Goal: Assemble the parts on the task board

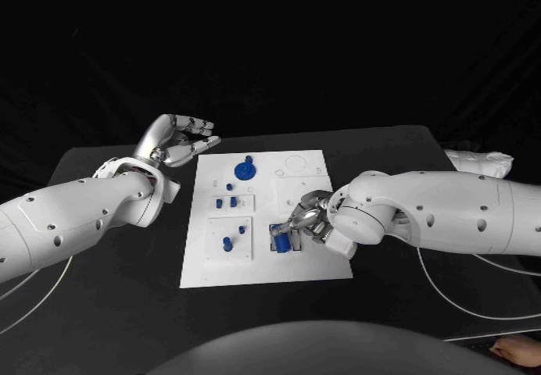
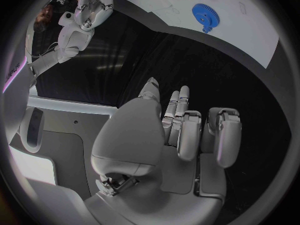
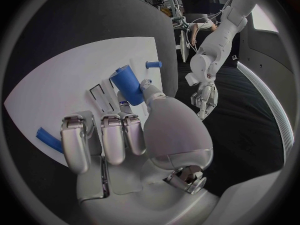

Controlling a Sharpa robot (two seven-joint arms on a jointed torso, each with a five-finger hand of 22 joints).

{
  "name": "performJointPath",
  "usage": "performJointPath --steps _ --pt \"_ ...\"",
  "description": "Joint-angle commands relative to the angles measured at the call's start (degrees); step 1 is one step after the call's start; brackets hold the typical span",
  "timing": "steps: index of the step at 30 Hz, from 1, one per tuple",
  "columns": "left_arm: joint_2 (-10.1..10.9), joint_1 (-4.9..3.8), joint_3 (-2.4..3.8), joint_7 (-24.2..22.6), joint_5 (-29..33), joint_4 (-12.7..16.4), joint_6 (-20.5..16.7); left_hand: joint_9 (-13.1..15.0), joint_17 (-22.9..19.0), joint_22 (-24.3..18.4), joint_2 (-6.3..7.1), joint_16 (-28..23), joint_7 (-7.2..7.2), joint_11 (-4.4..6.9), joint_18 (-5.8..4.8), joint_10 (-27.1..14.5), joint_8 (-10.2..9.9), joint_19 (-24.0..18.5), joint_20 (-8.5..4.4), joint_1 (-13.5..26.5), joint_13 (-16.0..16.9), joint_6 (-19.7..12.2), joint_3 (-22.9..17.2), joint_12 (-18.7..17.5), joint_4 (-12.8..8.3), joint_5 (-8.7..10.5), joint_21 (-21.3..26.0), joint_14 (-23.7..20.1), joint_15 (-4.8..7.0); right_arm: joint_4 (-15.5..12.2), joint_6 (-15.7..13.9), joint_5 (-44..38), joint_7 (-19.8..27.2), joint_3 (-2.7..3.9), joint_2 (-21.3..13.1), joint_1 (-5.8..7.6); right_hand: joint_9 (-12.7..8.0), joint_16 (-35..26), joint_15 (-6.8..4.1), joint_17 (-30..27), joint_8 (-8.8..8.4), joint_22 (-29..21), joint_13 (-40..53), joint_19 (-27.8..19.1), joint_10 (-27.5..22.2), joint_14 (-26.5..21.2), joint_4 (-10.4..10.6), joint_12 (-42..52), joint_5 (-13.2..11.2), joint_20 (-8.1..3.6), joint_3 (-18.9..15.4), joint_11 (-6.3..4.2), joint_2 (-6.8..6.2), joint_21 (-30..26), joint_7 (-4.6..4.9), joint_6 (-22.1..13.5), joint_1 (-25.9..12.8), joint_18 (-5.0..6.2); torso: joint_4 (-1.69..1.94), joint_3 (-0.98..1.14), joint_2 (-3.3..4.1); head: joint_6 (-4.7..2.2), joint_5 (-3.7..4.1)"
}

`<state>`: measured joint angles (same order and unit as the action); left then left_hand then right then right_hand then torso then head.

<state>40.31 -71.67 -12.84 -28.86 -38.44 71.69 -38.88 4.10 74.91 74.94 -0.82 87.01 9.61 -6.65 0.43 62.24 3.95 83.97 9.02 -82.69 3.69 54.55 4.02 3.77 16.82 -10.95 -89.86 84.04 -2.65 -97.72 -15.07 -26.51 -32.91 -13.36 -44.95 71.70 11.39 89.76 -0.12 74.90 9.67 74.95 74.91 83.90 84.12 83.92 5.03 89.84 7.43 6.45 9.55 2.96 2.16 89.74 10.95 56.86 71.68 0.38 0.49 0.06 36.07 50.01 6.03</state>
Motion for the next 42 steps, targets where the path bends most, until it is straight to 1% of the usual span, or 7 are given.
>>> performJointPath --steps 1,14,19,27,36,39,42 --pt "-0.1 -0.02 0.04 -0.2 -0.2 0.1 0.6 -0.1 8.2 15.1 -0.2 -0.4 0.07 0.15 -0.43 0.0 -0.2 6.0 -0.48 -0.2 0.0 -0.1 0.4 0.0 -0.1 -0.11 -0.1 3.6 0.14 0.1 0.0 -3.3 -2.6 -0.15 0.0 -0.18 -0.2 0.2 0.12 15.1 -0.53 15.1 15.1 6.1 5.9 6.1 0.3 0.2 -0.7 -0.17 -0.8 0.33 -0.72 0.3 -3.98 4.7 -0.4 -0.38 -0.01 -0.01 -0.02 -0.01 -0.02" --pt "0.0 -0.02 0.04 -0.2 -0.2 0.1 0.7 -0.1 8.2 15.1 -0.2 -0.4 0.07 0.15 -0.43 0.0 -0.2 6.0 -0.48 -0.2 0.0 -0.1 0.4 0.0 -0.1 -0.11 -0.1 3.6 0.14 -0.1 -0.4 -7.9 -3.5 -0.15 0.1 -0.18 -0.3 0.2 0.21 15.1 -1.2 15.1 15.1 6.1 5.9 6.1 1.8 0.2 -4.0 -0.01 -2.9 0.42 -1.33 0.3 -3.91 5.6 -2.4 -0.38 -0.05 0.02 0.02 -0.01 -0.05" --pt "0.0 -0.02 0.04 -0.1 -0.2 0.1 0.7 -0.1 8.2 15.1 -0.2 -0.4 0.07 0.15 -0.43 0.0 -0.2 6.0 -0.48 -0.2 0.0 -0.1 0.4 0.0 -0.1 -0.11 -0.1 3.6 0.14 0.0 -0.3 -10.0 -3.6 -0.15 0.2 -0.18 -0.3 0.2 0.2 15.1 -1.2 15.1 15.1 6.1 5.9 6.1 1.9 0.2 -4.2 -0.01 -3.1 0.4 -1.27 0.3 -3.95 5.8 -2.6 -0.38 -0.08 0.02 0.01 -0.01 -0.14" --pt "0.0 -0.02 0.04 -0.1 -0.2 0.1 0.8 -0.1 8.2 15.1 -0.3 -0.4 0.05 0.16 -0.43 0.0 -0.2 6.0 -0.48 -0.2 0.0 -0.1 0.5 0.1 -0.1 -0.2 -0.1 3.5 0.15 0.1 0.2 -13.3 -4.1 -0.15 0.5 -0.18 -0.2 0.2 0.17 15.1 -1.25 15.1 15.1 6.1 5.9 6.1 2.3 0.2 -4.4 -0.02 -3.3 0.37 -1.01 0.3 -3.98 6.0 -2.9 -0.38 -0.01 0.02 0.01 -0.01 -0.05" --pt "0.0 -0.03 0.04 0.0 -0.3 0.2 0.9 -0.1 8.2 15.1 -0.3 -0.4 0.05 0.16 -0.43 0.0 -0.2 6.0 -0.48 -0.2 0.0 -0.1 0.5 0.1 -0.1 -0.2 -0.1 3.5 0.15 0.1 1.6 -15.9 -4.8 -0.15 0.7 -0.18 -0.2 0.2 0.11 15.1 -1.52 15.1 15.1 6.1 5.9 6.1 2.9 0.2 -4.5 -0.06 -3.8 0.4 -0.72 0.3 -3.91 5.9 -3.5 -0.38 0.01 -0.04 0.02 -0.01 0.05" --pt "0.1 -0.03 0.04 0.0 -0.3 0.1 0.9 -0.1 8.2 15.1 -0.3 -0.4 0.05 0.16 -0.43 0.0 -0.2 6.0 -0.48 -0.2 0.0 -0.1 0.5 0.1 -0.1 -0.2 -0.1 3.5 0.15 0.2 2.7 -17.0 -5.2 -0.15 0.8 -0.18 -0.2 0.2 0.1 15.1 -1.79 15.1 15.1 6.1 5.9 6.1 3.6 0.2 -4.6 -0.09 -4.6 0.47 -0.6 0.3 -3.8 5.7 -4.3 -0.38 -0.09 -0.01 -0.02 -0.01 -0.08" --pt "0.1 -0.03 0.04 0.1 -0.3 0.0 1.1 -0.1 8.2 15.1 -0.3 -0.4 0.05 0.16 -0.43 0.0 -0.2 6.0 -0.48 -0.2 0.0 -0.1 0.5 0.1 -0.1 -0.2 -0.1 3.5 0.15 0.3 3.5 -17.8 -5.6 -0.15 0.9 -0.18 -0.2 0.2 0.14 15.1 -2.16 15.1 15.1 6.1 5.9 6.1 4.6 0.2 -4.6 -0.08 -5.3 0.56 -0.2 0.3 -3.66 5.4 -5.2 -0.38 -0.01 -0.01 0.03 -0.01 0.08"
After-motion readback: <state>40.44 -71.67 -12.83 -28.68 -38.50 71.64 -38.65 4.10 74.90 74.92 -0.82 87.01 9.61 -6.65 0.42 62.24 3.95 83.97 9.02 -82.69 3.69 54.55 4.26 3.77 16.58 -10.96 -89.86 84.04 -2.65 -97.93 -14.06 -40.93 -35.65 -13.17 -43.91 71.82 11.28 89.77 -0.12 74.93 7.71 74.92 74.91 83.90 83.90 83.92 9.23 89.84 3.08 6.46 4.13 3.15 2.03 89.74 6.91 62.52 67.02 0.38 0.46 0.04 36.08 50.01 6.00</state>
